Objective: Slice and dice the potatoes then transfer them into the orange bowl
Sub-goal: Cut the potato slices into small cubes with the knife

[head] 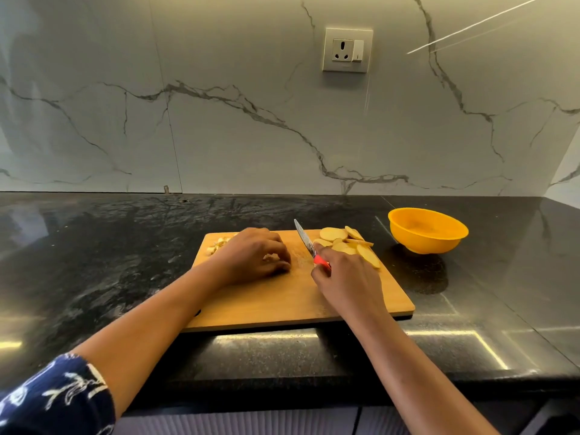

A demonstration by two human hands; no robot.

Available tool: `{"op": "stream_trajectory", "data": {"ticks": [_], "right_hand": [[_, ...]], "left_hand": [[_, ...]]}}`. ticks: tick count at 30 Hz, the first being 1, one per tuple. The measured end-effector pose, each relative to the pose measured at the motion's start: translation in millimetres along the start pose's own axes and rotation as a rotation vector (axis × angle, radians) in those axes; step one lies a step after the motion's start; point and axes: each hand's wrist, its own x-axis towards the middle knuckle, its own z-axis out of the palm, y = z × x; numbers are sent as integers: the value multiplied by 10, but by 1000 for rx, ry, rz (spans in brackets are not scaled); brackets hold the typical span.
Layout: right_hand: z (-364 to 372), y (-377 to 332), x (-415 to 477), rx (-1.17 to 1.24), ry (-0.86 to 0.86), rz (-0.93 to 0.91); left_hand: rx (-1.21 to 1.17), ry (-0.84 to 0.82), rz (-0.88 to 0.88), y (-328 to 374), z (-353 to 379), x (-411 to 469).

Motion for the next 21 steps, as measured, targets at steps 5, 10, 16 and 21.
{"op": "stream_trajectory", "data": {"ticks": [5, 10, 16, 21], "right_hand": [[12, 0, 1, -10, 14, -5], [4, 11, -7, -16, 16, -2], [2, 8, -7, -9, 12, 5], [7, 6, 2, -7, 13, 2]], "left_hand": [[171, 43, -154, -267, -44, -114], [15, 156, -290, -390, -98, -193], [-222, 400, -438, -500, -201, -340], [-384, 194, -322, -419, -272, -355]]}}
